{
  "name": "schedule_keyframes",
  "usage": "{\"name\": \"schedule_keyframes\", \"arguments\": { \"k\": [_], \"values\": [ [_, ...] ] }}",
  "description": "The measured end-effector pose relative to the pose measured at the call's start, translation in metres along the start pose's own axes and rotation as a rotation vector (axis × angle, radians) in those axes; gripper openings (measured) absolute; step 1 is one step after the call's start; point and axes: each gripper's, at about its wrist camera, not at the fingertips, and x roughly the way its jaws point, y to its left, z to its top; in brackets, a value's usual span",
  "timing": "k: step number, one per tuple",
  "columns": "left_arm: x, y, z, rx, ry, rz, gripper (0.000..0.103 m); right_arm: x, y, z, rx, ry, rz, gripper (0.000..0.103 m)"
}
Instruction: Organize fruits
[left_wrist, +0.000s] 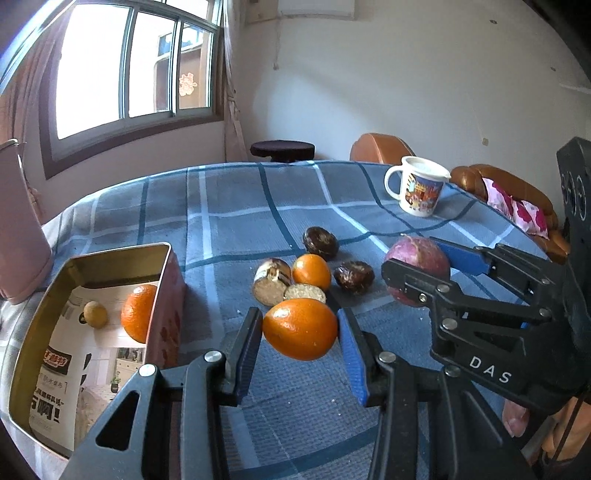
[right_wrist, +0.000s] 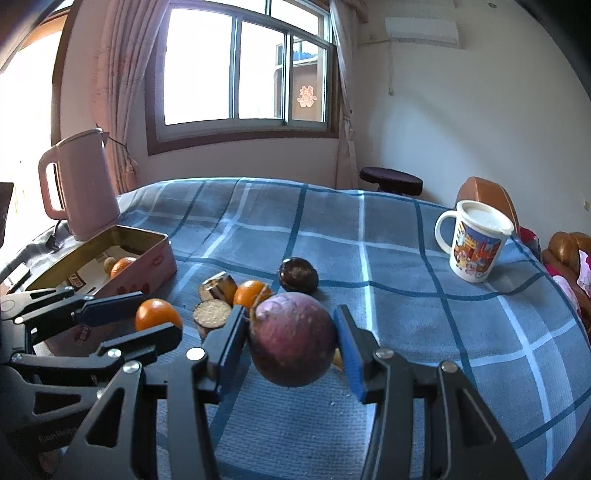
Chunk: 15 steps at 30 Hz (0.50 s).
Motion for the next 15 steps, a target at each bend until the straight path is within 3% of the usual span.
{"name": "schedule_keyframes", "arguments": {
  "k": [15],
  "values": [
    [-0.01,0.002,-0.001,-0.014,-0.064,0.024,0.044,-0.012,0.003,-0.001,-0.011,-0.059,0.032,0.051]
  ]
}}
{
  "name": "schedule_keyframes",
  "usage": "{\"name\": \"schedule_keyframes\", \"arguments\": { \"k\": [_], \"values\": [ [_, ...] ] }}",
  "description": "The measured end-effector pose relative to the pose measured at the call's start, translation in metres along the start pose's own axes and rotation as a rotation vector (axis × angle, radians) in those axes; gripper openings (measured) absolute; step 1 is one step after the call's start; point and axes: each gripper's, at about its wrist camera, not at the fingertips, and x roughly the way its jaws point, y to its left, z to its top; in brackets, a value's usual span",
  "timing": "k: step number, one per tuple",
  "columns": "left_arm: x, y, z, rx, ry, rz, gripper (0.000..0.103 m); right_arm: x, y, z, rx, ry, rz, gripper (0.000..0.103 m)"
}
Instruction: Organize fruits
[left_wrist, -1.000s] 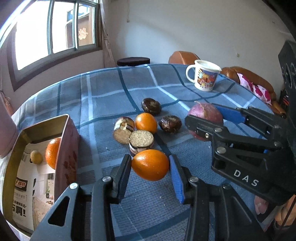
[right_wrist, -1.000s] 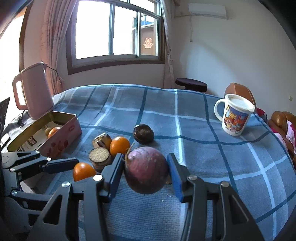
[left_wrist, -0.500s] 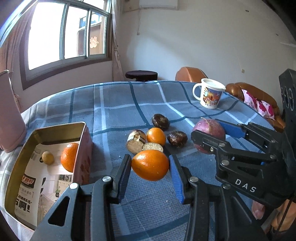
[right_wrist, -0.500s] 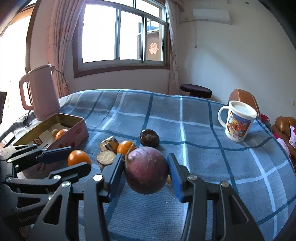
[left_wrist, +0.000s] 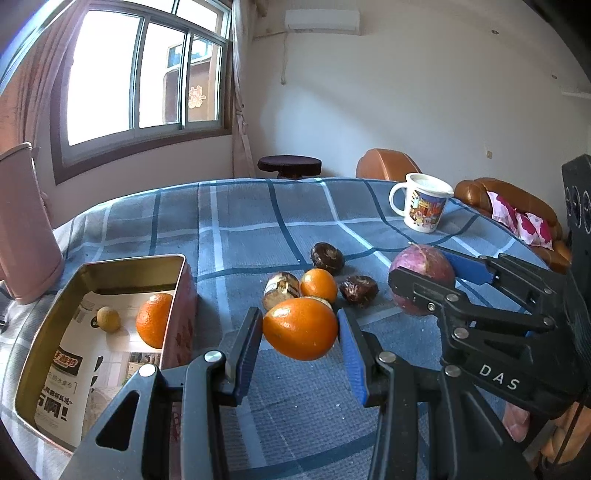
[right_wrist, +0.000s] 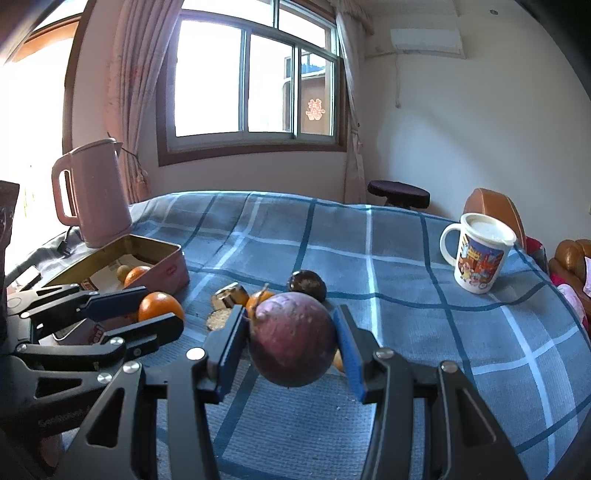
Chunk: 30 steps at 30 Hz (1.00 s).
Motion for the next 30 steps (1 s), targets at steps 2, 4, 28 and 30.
{"name": "schedule_keyframes", "arguments": {
  "k": [2,4,28,30],
  "values": [
    [-0.002,0.001,0.0,-0.003,-0.009,0.001,0.044,-0.001,0.0,0.0,-0.002,-0.006,0.002,0.051],
    [-0.004,0.001,0.0,-0.005,-0.018,0.003,0.044,-0.002,0.0,0.0,-0.003,-0.013,0.003,0.051],
    [-0.023,0.005,-0.001,-0.025,-0.109,0.03,0.044,-0.019,0.0,-0.001,-0.009,-0.105,0.014,0.051],
    [-0.024,0.005,-0.001,-0.024,-0.115,0.033,0.044,-0.02,0.001,-0.001,-0.01,-0.111,0.015,0.051]
  ]
}}
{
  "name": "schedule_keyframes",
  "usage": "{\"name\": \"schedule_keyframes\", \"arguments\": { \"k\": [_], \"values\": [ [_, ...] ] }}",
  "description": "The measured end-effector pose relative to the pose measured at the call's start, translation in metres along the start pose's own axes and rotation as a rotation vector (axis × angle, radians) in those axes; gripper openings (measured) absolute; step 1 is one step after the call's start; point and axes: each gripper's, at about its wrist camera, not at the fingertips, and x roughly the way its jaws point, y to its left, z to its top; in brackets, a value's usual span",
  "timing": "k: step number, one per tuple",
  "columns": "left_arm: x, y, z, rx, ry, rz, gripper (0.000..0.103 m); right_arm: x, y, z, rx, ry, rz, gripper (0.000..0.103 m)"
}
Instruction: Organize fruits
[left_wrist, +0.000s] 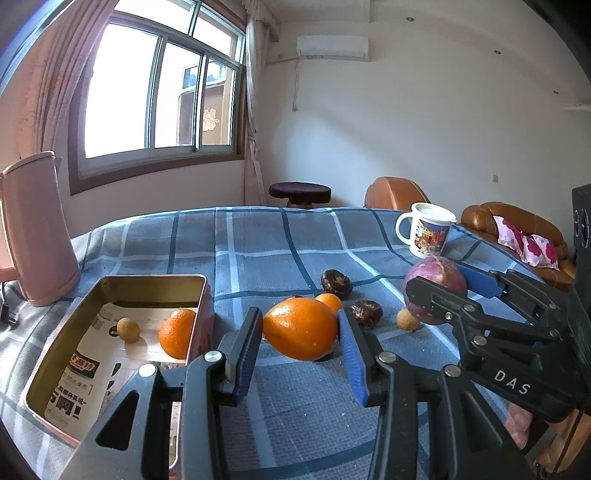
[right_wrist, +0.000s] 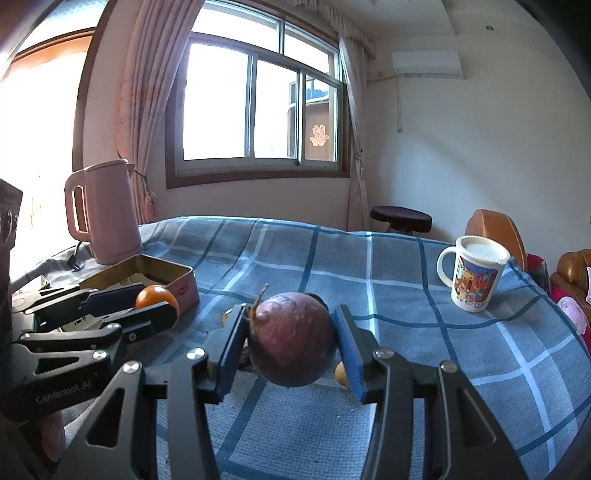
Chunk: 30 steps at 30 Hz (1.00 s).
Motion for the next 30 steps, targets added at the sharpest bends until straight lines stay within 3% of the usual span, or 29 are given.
{"name": "schedule_keyframes", "arguments": {
  "k": [30],
  "values": [
    [-0.017,-0.006,-0.002,0.031,-0.093,0.029,0.044,-0.016,0.003,0.0,-0.022,-0.086,-0.008,0.051]
  ]
}}
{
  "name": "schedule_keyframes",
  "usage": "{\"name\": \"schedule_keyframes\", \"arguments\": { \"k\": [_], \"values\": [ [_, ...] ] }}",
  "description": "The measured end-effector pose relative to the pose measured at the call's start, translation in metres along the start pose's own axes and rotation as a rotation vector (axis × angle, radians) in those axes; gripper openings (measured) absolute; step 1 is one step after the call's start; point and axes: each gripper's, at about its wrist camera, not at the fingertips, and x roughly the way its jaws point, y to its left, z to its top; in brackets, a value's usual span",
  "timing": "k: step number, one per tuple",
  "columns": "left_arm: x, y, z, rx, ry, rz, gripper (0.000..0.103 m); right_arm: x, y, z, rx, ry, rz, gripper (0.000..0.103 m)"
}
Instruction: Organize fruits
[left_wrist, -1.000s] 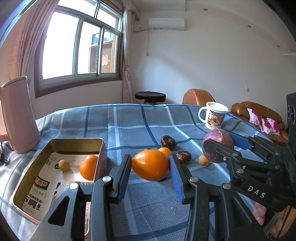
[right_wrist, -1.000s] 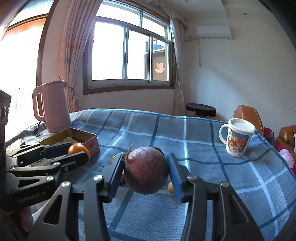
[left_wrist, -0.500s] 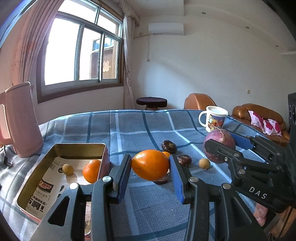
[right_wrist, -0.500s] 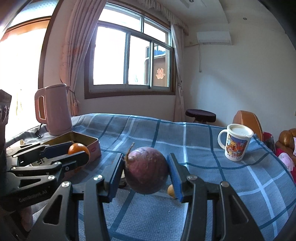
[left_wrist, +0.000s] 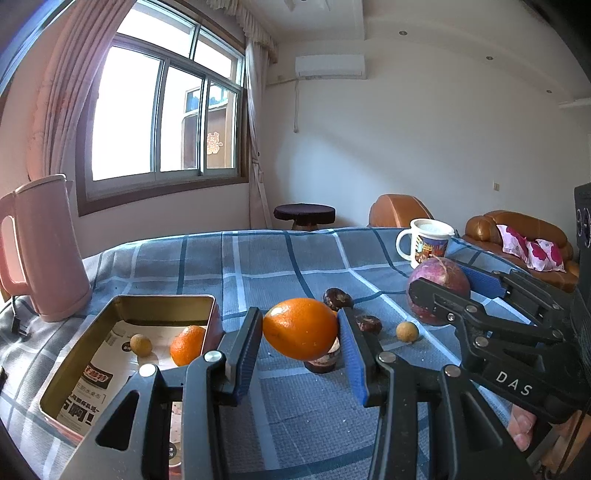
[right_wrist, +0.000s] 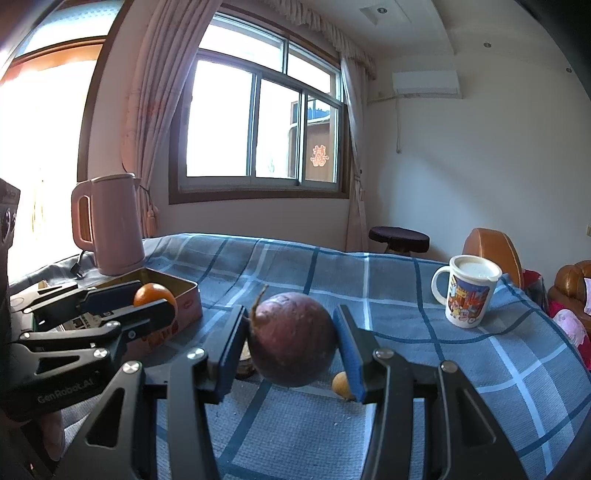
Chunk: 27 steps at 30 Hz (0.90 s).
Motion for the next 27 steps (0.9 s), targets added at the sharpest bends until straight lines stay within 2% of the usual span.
{"name": "schedule_keyframes", "arguments": {
  "k": [19,27],
  "values": [
    [-0.009,-0.003,0.0,0.012,-0.049,0.026,0.044,-0.011,0.003,0.002,-0.017,-0.05,0.004,0.051],
    [-0.006,0.004,0.002,0.002,-0.033,0.028,0.044,-0.01,0.01,0.002,-0.057,-0.054,0.0,0.051]
  ]
}}
